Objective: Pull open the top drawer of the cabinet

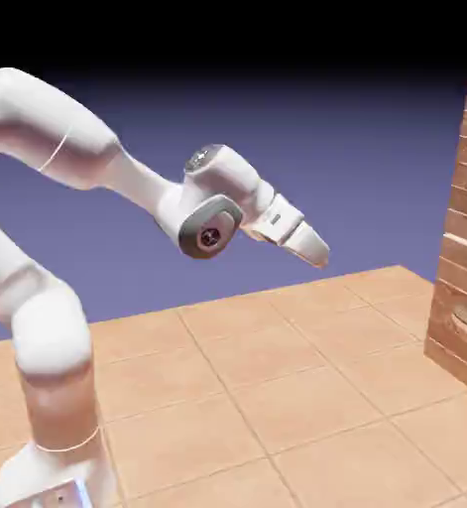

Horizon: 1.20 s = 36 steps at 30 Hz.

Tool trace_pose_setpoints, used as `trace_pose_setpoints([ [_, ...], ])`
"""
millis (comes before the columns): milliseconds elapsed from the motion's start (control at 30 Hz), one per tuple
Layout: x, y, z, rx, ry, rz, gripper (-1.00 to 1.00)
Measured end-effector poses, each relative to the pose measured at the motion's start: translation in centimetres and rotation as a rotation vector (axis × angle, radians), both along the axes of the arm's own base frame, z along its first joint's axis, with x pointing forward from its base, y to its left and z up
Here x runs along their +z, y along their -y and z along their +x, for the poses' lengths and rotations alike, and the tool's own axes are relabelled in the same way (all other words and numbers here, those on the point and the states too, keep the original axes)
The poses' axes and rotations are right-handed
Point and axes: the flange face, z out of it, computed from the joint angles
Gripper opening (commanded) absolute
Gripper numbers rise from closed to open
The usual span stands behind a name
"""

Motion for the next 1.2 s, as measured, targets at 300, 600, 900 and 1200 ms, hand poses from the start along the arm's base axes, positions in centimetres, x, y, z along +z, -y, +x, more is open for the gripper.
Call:
trace_pose_setpoints([
  [300,-2.2,6.3,5.8,-0.290,-0.097,0.361,0.00],
  [600,-5.8,12.1,10.3,-0.589,-0.143,0.648,0.00],
  [900,-8.5,16.7,14.0,-0.850,-0.091,0.870,0.00],
  [1200,-8.5,19.5,17.7,-1.011,0.072,1.048,0.00],
])
